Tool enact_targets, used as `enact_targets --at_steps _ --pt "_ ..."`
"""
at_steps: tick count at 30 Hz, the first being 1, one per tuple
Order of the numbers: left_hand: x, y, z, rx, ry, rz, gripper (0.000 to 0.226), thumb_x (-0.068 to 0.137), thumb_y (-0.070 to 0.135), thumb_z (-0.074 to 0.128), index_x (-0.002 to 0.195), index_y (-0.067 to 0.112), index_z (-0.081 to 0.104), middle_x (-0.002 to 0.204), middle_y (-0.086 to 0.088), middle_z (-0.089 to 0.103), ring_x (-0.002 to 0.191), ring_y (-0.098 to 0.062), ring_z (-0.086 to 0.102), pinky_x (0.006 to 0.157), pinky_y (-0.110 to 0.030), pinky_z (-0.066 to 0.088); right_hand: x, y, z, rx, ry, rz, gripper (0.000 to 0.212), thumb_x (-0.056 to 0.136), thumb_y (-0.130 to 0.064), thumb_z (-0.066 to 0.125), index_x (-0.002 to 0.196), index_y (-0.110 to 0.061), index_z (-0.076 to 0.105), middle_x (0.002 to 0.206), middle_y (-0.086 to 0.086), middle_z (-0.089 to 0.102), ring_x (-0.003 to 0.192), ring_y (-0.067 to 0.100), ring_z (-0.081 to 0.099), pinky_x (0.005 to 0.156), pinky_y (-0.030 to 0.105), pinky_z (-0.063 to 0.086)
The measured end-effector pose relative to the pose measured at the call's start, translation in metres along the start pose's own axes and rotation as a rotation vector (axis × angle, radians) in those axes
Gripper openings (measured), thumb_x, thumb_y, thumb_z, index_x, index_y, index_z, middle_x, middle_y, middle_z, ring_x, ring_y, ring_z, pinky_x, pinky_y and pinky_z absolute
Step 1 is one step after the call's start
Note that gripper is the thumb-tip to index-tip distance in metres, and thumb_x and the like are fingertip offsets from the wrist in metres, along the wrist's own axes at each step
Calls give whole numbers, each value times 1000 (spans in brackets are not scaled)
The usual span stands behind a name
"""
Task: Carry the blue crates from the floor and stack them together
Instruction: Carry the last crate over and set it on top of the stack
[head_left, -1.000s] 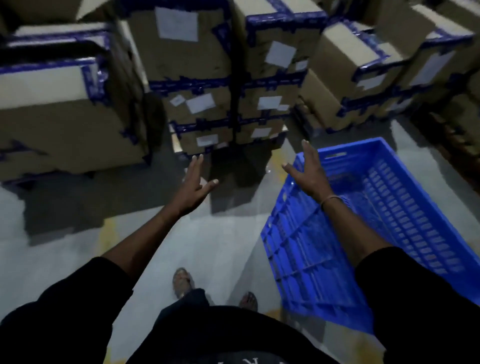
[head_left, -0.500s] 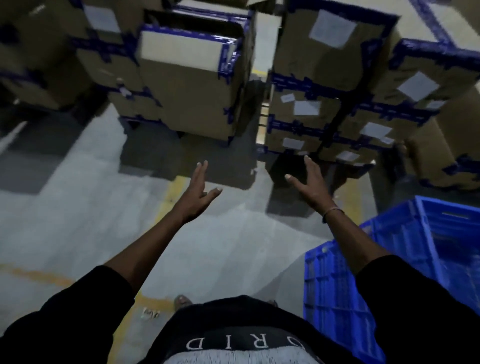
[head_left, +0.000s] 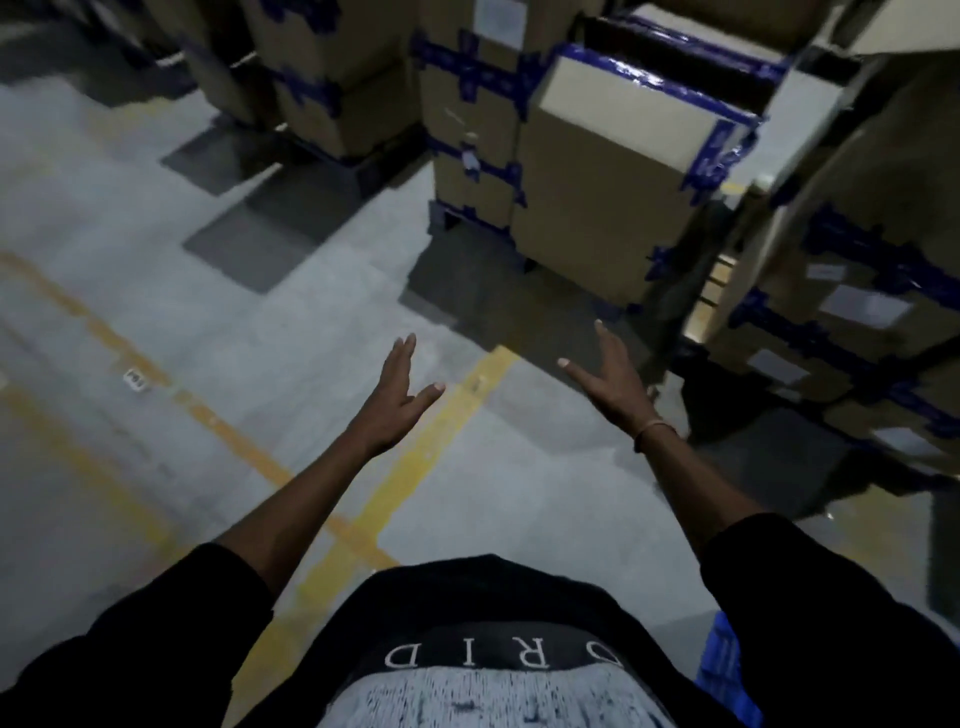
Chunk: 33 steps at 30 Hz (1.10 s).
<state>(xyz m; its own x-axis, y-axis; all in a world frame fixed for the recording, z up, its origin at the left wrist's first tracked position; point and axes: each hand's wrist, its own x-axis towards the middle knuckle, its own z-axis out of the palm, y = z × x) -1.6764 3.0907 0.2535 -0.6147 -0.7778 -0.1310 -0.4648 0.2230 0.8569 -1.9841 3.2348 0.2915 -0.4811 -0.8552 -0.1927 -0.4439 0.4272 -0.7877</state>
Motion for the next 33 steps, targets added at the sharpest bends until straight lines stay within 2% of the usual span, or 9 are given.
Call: enact_targets --at_steps 5,9,11,13,17,22,29,31,33 --pt "-1 -38 -65 -83 125 -104 97 85 76 57 160 46 3 168 22 -10 155 -7 16 115 -34 42 63 -54 63 -17 -133 -84 90 88 -54 65 157 -24 16 163 -3 15 149 16 16 120 41 21" --pt "5 -70 -105 -130 219 -223 86 98 52 58 162 40 2 169 17 -11 154 -7 19 95 -1 32 124 -93 112 -33 -251 -143 92 85 -60 64 157 -29 15 163 -6 13 149 15 16 120 44 23" --pt "15 -88 -124 -147 256 -283 86 99 49 58 162 39 2 169 15 -12 154 -9 18 89 3 29 157 -114 137 -34 -298 -178 91 85 -59 64 156 -30 16 163 -7 14 149 16 18 118 43 24" --pt "29 -105 -146 -152 302 -314 87 98 50 59 162 38 1 169 14 -13 154 -10 19 93 -1 30 195 -134 162 -41 -340 -218 90 85 -59 65 156 -29 17 162 -7 15 149 17 20 118 43 26" --pt "66 -128 -194 -162 431 -357 89 96 51 60 162 37 2 170 12 -12 155 -14 19 107 -23 36 277 -177 206 -55 -421 -262 91 84 -60 66 155 -26 20 161 -4 19 148 19 23 118 47 27" --pt "108 -134 -259 -156 567 -424 91 94 55 61 162 39 2 170 13 -10 155 -13 19 115 -36 40 365 -251 247 -97 -557 -329 88 87 -56 65 156 -25 20 162 -2 18 148 19 21 118 37 22" --pt "146 -165 -330 -173 758 -503 88 96 57 59 161 40 2 170 13 -4 152 -11 26 117 -38 33 465 -344 321 -209 -657 -432 92 84 -63 62 156 -25 19 160 -3 22 145 17 27 118 37 26" --pt "157 -181 -353 -189 793 -534 88 96 57 58 161 40 2 170 13 -4 152 -11 26 114 -34 33 491 -366 348 -220 -685 -436 95 82 -67 63 155 -26 20 159 -4 22 144 19 30 118 41 29" --pt "167 -203 -380 -198 816 -551 87 96 58 58 161 41 3 170 15 -2 151 -10 28 116 -38 34 515 -389 379 -212 -704 -429 97 79 -70 63 155 -28 20 158 -5 22 143 21 33 116 45 33"
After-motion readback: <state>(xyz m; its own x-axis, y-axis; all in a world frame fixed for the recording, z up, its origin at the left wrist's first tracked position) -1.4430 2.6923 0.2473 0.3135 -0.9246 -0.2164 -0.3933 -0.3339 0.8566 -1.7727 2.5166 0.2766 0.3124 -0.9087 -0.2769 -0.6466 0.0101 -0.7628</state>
